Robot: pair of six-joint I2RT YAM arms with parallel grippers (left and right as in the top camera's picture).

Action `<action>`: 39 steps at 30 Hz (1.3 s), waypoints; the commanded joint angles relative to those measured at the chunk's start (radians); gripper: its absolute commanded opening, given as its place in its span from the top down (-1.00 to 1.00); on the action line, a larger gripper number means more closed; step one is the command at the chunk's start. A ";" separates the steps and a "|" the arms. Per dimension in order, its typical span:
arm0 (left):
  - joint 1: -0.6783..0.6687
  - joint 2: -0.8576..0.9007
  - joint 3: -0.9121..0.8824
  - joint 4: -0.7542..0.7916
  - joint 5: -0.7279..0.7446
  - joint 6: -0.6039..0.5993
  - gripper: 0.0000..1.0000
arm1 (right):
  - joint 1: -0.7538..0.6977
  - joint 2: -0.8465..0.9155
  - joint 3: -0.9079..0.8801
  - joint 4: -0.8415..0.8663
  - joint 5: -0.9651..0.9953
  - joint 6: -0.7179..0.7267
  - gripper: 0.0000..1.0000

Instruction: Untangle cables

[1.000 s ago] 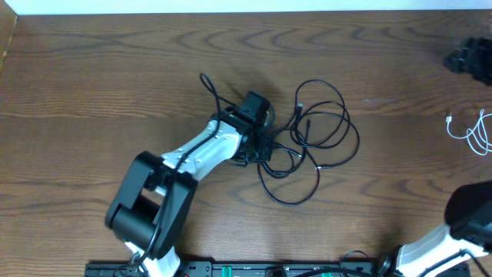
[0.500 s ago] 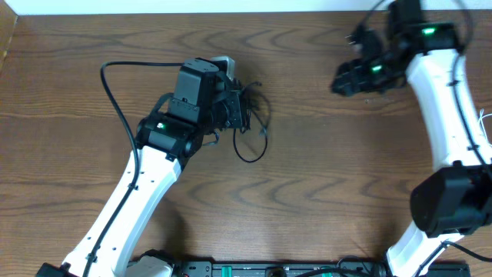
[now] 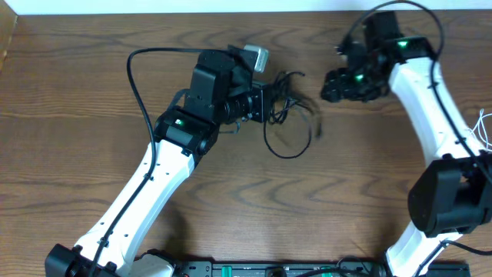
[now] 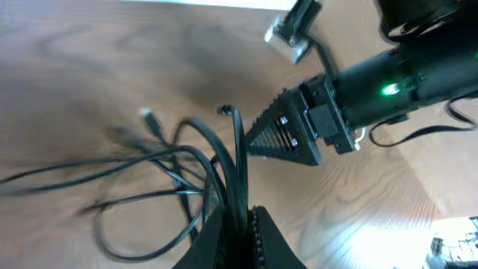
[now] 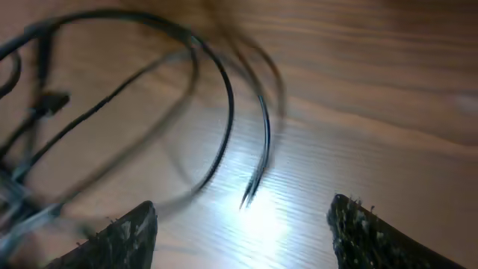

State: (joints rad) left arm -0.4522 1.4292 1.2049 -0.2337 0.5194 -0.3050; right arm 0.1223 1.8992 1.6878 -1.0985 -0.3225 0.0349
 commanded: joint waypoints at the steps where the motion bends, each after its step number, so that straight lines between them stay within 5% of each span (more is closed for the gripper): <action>1: 0.001 -0.005 0.008 0.021 -0.016 0.032 0.47 | -0.074 -0.003 -0.001 -0.013 0.024 0.031 -0.41; 3: 0.001 -0.004 0.006 -0.050 -0.095 0.032 -0.17 | -0.095 -0.003 -0.001 -0.022 0.000 0.029 -0.41; 6: 0.001 -0.004 -0.011 -0.192 -0.239 0.043 -0.47 | -0.102 -0.003 -0.001 -0.037 -0.045 -0.011 -0.41; 10: 0.001 0.009 -0.023 -0.340 -0.388 0.043 -0.48 | -0.088 -0.003 -0.001 -0.061 -0.143 -0.087 -0.44; 22: 0.001 0.154 -0.023 -0.520 -0.401 0.042 -0.48 | 0.116 -0.002 -0.090 0.029 -0.030 -0.104 -0.40; 32: 0.001 0.312 -0.023 -0.465 -0.397 0.040 -0.47 | 0.228 -0.002 -0.336 0.397 -0.027 -0.103 -0.10; 39: 0.001 0.331 -0.023 -0.384 -0.323 0.038 -0.48 | 0.268 -0.001 -0.441 0.534 -0.019 -0.103 -0.09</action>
State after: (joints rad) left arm -0.4526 1.7565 1.1858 -0.6415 0.1513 -0.2798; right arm 0.3756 1.8996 1.2942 -0.5999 -0.3492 -0.0620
